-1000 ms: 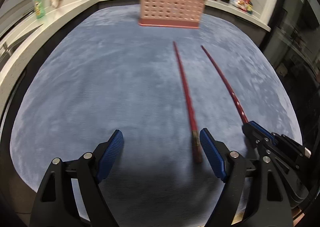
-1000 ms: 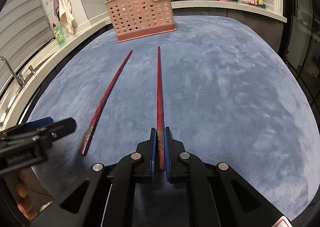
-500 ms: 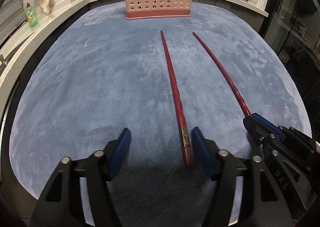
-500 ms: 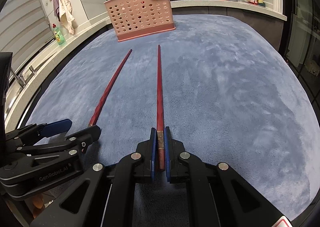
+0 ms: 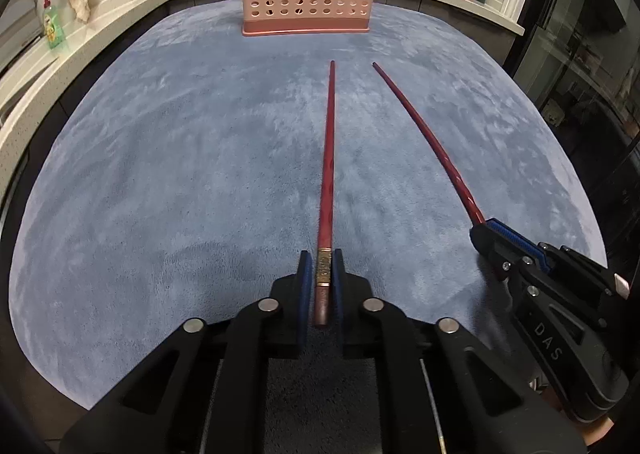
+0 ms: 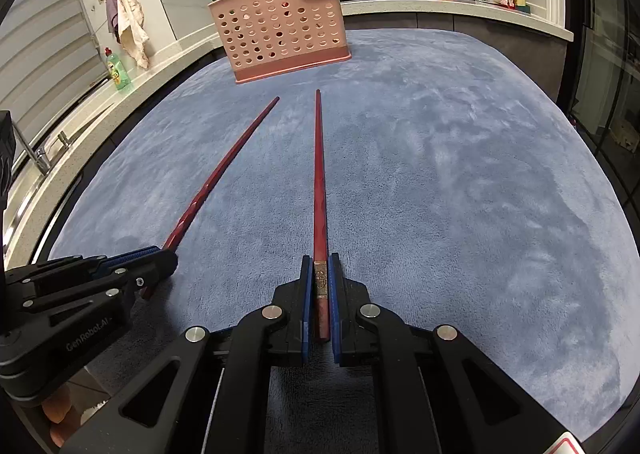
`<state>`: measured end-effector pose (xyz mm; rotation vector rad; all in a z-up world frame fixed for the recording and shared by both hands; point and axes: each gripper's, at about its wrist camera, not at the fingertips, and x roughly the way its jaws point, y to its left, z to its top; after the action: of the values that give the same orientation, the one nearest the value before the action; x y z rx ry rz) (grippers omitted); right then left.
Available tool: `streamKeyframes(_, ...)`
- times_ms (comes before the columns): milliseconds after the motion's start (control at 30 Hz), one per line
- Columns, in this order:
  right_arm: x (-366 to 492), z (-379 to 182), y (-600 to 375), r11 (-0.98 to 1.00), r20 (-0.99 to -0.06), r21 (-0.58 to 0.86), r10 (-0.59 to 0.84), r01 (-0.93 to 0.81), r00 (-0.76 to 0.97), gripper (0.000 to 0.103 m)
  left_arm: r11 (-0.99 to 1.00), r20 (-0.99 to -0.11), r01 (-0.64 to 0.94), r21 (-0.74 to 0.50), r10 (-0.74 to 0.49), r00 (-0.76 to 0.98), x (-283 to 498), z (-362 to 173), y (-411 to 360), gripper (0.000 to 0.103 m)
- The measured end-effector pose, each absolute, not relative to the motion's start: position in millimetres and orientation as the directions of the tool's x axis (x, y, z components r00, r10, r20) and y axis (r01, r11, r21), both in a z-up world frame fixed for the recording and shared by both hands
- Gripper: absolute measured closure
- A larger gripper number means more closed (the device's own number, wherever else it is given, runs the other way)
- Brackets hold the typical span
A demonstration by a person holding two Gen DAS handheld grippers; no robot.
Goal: Organize utensils
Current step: 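Grasp a dark red chopstick with the right tool while the left tool grasps the other, then lift both dark red chopsticks and carry them over the pink holder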
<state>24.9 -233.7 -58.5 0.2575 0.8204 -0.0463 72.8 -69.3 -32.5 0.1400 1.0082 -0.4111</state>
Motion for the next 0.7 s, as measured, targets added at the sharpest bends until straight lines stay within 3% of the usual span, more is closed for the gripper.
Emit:
streamKeyframes(400, 19.0, -43.3, -241.7, 0.961, -0.707, 0.241, 0.076, 0.138, 0.703, 0.096, 0.921, -0.831, 0.369, -0.124, -0.3, 0.469, 71.2, -11.7, -49.5, 0.096)
streamKeyframes(700, 13.0, 7.3, -253.1, 0.955, -0.624, 0.267, 0.072, 0.126, 0.778, 0.096, 0.924, -0.771, 0.347, -0.161, -0.337, 0.54, 74.2, 37.9, -30.1, 0.096)
